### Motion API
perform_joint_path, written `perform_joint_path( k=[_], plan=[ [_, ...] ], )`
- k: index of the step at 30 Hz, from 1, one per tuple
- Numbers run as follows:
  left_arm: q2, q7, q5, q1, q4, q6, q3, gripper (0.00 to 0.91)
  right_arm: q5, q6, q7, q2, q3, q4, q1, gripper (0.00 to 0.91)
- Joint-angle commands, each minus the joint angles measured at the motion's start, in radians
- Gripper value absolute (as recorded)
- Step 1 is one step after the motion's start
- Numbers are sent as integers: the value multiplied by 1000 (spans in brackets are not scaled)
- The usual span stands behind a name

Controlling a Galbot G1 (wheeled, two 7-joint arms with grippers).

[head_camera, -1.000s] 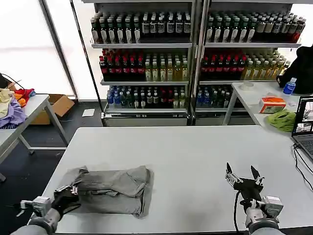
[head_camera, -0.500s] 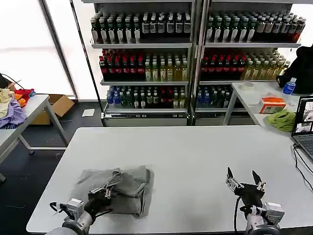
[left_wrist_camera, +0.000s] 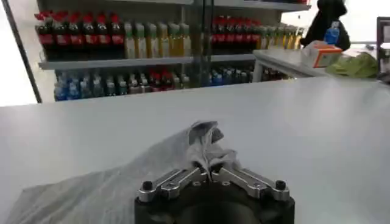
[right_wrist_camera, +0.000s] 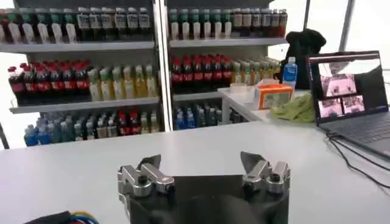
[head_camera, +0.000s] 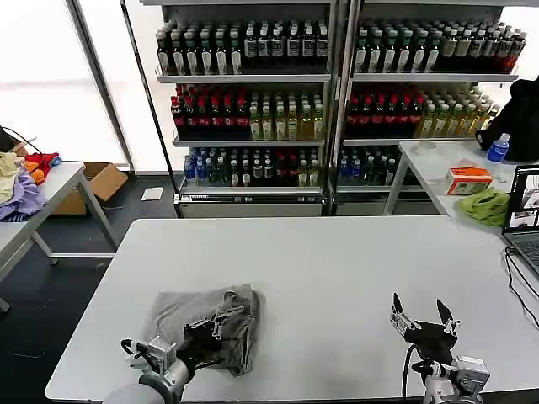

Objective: Fold and organize the clothes.

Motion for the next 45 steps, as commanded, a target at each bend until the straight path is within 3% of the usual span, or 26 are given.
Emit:
perform_joint_path(
  k=[1,8,9,10,14,19,24,30,35,45],
  plan=[
    [-12,0,8,-53,39,5,73,0,-16,4,-1,9,-3,-2,-15,907],
    [-10,19,3,-65,64,-12,71,10,-22,4,-3,15,-14,-15,-7,907],
    [-11,36,1,-65,75,-48,76,715,-25,5,-3,15,-16,-19,-6,907],
    [-13,45,0,-65,79,-68,78,907,-26,5,-3,16,-17,-22,-4,907],
    [-27,88,-39,-69,121,-136,93,907,-28,6,-4,15,-22,-23,0,907],
    [-41,152,-371,-51,16,-204,98,907,-29,9,-2,10,-23,-38,8,907],
    [-35,81,-487,-55,-84,-221,24,907,-27,10,-3,6,-36,-50,24,907],
    [73,-87,-390,-3,-68,-163,-212,907,-1,7,-4,-17,-64,-82,79,907],
    [114,-87,-395,88,-38,-136,-357,907,18,4,-4,-40,-89,-122,128,907],
    [85,-62,-314,117,43,-126,-379,907,52,-9,-5,-63,-101,-155,179,907]
  ],
)
